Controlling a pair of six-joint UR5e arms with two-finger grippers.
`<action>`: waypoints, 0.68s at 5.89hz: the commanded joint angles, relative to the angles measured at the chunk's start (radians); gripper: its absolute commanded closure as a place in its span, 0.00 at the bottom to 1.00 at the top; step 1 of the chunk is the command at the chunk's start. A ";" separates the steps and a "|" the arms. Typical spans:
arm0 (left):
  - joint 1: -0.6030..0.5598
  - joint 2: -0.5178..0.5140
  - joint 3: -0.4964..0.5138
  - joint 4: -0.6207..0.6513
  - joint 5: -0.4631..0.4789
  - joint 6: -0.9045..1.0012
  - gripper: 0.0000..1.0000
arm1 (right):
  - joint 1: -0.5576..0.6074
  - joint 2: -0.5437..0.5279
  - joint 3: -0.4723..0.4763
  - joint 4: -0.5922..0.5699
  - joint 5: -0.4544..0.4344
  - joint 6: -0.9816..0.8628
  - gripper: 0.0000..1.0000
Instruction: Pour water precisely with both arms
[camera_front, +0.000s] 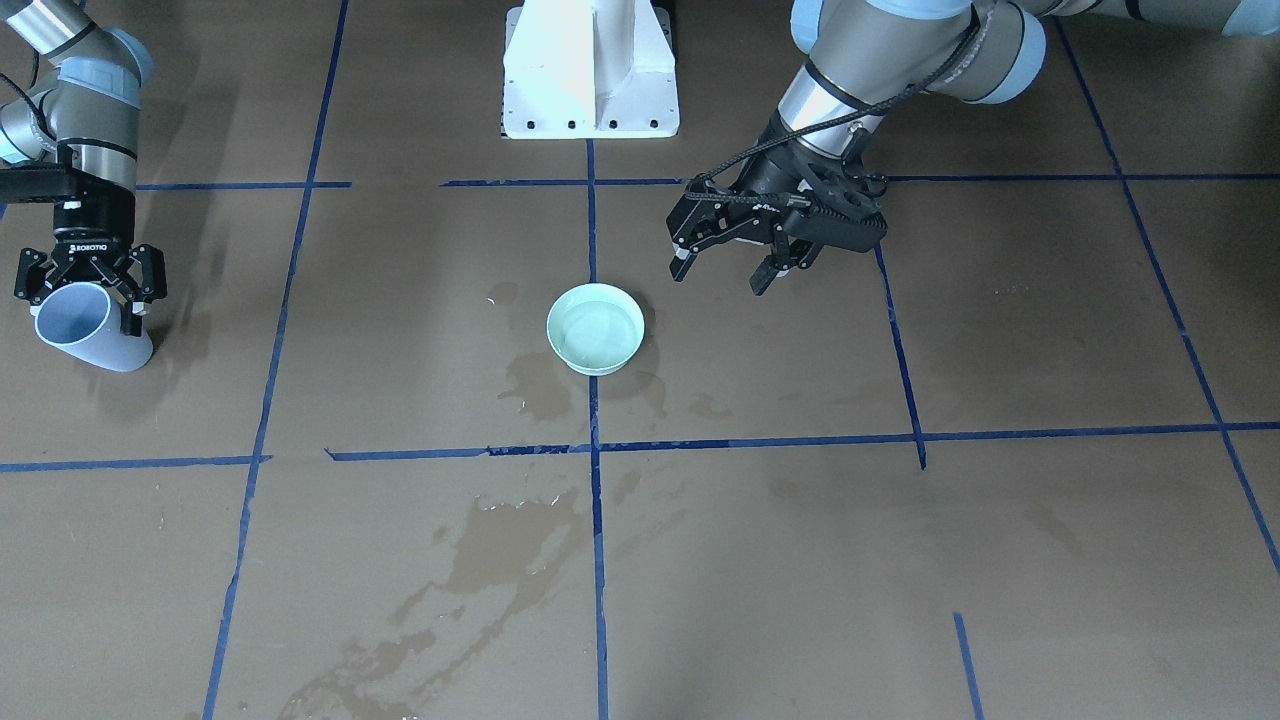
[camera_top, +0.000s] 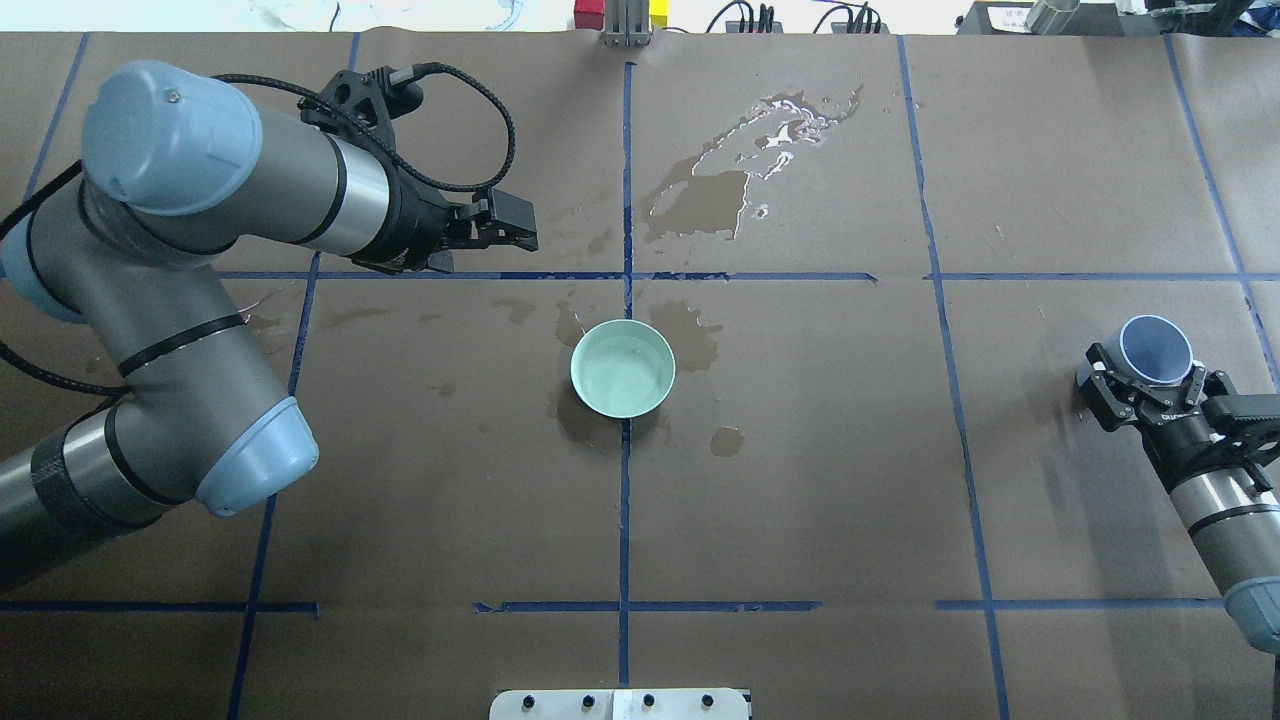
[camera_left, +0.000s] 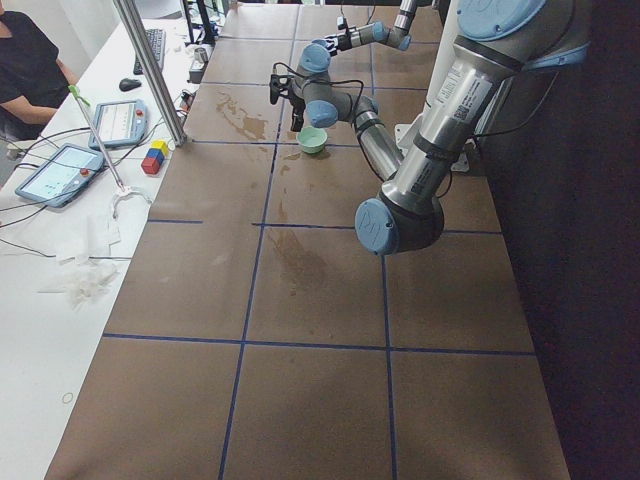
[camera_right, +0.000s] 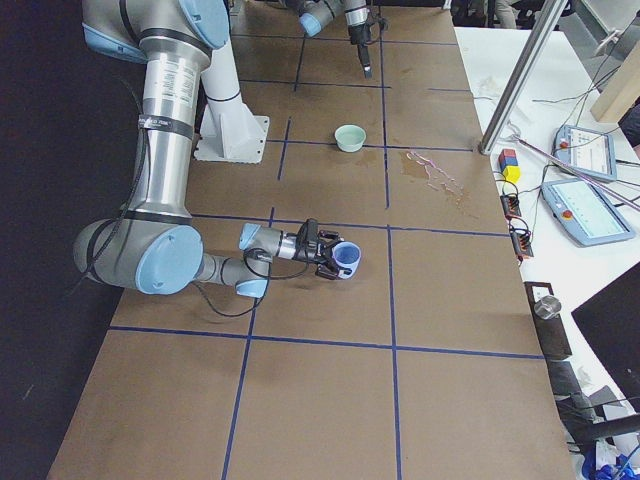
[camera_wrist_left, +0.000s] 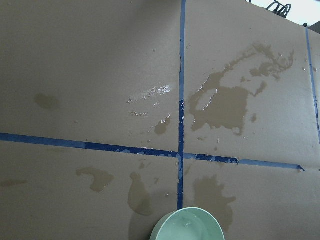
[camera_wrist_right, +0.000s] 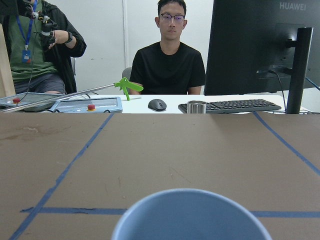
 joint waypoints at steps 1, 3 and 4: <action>0.000 0.000 0.000 0.000 -0.001 0.000 0.00 | 0.007 -0.003 0.022 0.003 -0.022 0.000 0.00; -0.003 0.000 -0.003 0.000 -0.001 0.000 0.00 | 0.018 -0.012 0.070 0.003 -0.039 -0.029 0.00; -0.003 0.000 -0.006 0.000 -0.001 0.000 0.00 | 0.023 -0.013 0.092 0.003 -0.048 -0.048 0.00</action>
